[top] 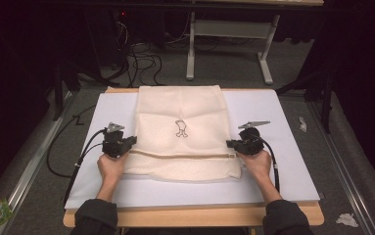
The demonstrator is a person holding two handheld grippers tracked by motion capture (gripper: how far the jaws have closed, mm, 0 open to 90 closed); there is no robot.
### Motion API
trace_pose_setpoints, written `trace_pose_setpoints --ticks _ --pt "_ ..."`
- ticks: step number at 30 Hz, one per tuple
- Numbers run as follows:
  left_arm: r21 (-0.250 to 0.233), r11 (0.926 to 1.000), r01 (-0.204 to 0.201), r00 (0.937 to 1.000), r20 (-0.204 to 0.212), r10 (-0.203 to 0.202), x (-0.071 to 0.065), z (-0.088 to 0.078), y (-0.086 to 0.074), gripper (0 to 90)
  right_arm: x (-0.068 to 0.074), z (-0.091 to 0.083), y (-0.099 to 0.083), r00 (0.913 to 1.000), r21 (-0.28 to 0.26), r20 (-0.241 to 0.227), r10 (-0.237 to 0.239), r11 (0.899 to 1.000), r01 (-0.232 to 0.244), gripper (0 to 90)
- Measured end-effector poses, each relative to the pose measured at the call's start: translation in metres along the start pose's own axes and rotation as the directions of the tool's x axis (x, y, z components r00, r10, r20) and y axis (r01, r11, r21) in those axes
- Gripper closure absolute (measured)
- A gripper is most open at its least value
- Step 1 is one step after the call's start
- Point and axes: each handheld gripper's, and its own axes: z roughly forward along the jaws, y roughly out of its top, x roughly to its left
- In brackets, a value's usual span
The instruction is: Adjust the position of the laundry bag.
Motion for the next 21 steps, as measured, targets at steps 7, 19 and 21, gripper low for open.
trace_pose_setpoints --ticks 7,19,21 --pt "-0.012 0.9999 -0.01 0.9999 0.014 0.01 -0.011 0.002 0.002 87.3 -0.005 -0.01 -0.004 1.0 -0.005 0.009 0.002 1.0 -0.002 89.0" --pt "-0.008 0.9986 -0.052 0.9976 0.044 0.052 -0.032 0.01 0.005 87.2 -0.022 -0.029 -0.019 0.9991 -0.029 0.025 0.033 0.999 -0.033 88.9" --pt "-0.01 0.9979 -0.064 0.9969 0.045 0.065 -0.036 0.011 0.005 87.1 -0.024 -0.031 -0.021 0.9989 -0.029 0.029 0.037 0.999 -0.037 88.9"
